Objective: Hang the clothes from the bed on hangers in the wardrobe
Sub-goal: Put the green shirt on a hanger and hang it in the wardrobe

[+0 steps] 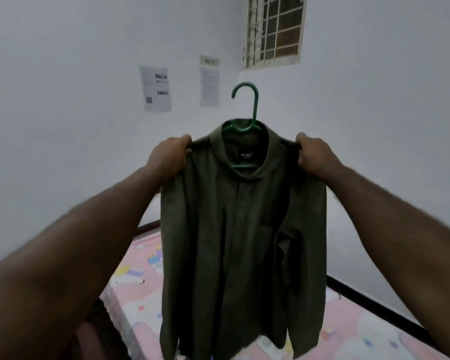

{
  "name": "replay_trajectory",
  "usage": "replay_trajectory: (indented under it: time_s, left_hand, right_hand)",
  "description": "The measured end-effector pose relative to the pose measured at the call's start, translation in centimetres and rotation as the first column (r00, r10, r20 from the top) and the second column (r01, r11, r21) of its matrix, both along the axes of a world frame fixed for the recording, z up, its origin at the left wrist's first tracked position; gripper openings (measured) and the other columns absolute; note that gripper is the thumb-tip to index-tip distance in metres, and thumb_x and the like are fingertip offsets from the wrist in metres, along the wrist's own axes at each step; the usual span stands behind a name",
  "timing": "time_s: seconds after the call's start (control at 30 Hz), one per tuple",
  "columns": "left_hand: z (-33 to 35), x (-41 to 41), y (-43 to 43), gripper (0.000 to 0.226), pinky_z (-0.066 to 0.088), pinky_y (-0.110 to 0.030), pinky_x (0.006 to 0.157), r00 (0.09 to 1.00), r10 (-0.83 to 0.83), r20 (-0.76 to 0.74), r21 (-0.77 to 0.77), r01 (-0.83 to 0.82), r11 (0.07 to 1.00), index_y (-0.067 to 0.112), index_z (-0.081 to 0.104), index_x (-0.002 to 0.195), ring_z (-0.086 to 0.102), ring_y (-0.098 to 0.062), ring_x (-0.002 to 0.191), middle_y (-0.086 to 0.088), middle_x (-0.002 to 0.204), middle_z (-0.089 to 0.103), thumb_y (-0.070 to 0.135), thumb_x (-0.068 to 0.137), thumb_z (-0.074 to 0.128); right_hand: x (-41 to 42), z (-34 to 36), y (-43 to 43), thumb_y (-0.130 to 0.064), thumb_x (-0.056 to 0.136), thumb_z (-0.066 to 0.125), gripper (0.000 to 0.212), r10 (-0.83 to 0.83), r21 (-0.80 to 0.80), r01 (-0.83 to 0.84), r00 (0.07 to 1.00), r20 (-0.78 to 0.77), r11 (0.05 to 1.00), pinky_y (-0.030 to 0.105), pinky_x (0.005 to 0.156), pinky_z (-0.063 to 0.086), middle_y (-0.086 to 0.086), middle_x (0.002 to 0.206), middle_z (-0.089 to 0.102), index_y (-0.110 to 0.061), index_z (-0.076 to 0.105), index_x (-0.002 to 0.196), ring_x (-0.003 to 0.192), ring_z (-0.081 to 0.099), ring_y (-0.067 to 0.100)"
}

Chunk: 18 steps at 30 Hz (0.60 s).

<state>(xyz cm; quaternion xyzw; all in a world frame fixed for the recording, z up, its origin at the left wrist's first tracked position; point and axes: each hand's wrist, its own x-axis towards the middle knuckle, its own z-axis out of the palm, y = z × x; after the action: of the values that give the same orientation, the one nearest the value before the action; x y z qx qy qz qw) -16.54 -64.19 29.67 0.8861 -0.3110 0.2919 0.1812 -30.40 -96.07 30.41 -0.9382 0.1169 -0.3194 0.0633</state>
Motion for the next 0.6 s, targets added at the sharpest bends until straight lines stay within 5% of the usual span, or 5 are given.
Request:
replay_trajectory:
  time_s: [0.13, 0.27, 0.33, 0.4, 0.6]
  left_hand:
    - [-4.1, -0.1, -0.2, 0.018, 0.045, -0.041, 0.072, 0.998, -0.048, -0.051, -0.181, 0.038, 0.983, 0.01, 0.056, 0.106, 0.057, -0.038, 0.089, -0.019, 0.098, 0.065, 0.008, 0.091, 0.045]
    - [-21.1, -4.4, 1.1, 0.028, 0.05, -0.042, 0.08, 0.952, -0.019, -0.307, -0.046, 0.005, 0.999, 0.007, 0.063, 0.107, 0.063, -0.041, 0.095, -0.023, 0.103, 0.067, 0.014, 0.088, 0.044]
    - [-32.8, -10.0, 2.3, 0.035, 0.046, -0.032, 0.091, 0.765, 0.075, -0.639, 0.129, 0.011, 0.992, 0.009, 0.062, 0.122, 0.06, -0.034, 0.112, -0.017, 0.123, 0.062, 0.018, 0.094, 0.041]
    - [-42.2, -16.3, 3.5, 0.034, 0.044, -0.029, 0.092, 0.629, 0.184, -0.755, 0.308, 0.093, 0.947, 0.019, 0.058, 0.126, 0.058, -0.025, 0.116, -0.008, 0.128, 0.06, 0.018, 0.096, 0.042]
    - [-50.6, -26.1, 5.0, 0.033, 0.048, -0.032, 0.089, 0.407, 0.334, -0.85, 0.427, 0.16, 0.89, 0.019, 0.062, 0.118, 0.06, -0.023, 0.111, -0.005, 0.121, 0.063, 0.013, 0.087, 0.05]
  right_hand:
    - [-1.7, -4.6, 0.4, -0.004, 0.089, 0.041, 0.008, 0.031, 0.08, -0.038, 0.995, 0.09, 0.996, 0.036, 0.058, 0.036, 0.01, 0.072, 0.051, -0.008, 0.04, 0.096, 0.069, 0.05, 0.034]
    - [-6.9, -20.3, 0.7, -0.014, 0.088, 0.045, 0.022, 0.022, 0.133, -0.008, 0.995, -0.1, 0.991, 0.037, 0.06, 0.039, 0.02, 0.074, 0.062, -0.008, 0.051, 0.108, 0.068, 0.059, 0.041]
    - [-11.2, -31.2, 2.0, -0.023, 0.089, 0.047, 0.031, 0.047, 0.191, 0.065, 0.849, -0.527, 0.979, 0.036, 0.066, 0.043, 0.02, 0.092, 0.066, -0.009, 0.054, 0.116, 0.084, 0.064, 0.039]
    - [-16.2, -40.1, 3.9, -0.032, 0.09, 0.045, 0.044, 0.117, 0.246, 0.122, 0.629, -0.768, 0.961, 0.038, 0.082, 0.047, 0.022, 0.113, 0.064, -0.003, 0.058, 0.12, 0.105, 0.062, 0.036]
    - [-24.0, -53.1, 6.4, -0.031, 0.095, 0.045, 0.049, 0.165, 0.23, 0.083, 0.473, -0.866, 0.97, 0.029, 0.089, 0.048, 0.019, 0.13, 0.058, -0.003, 0.045, 0.135, 0.116, 0.062, 0.025]
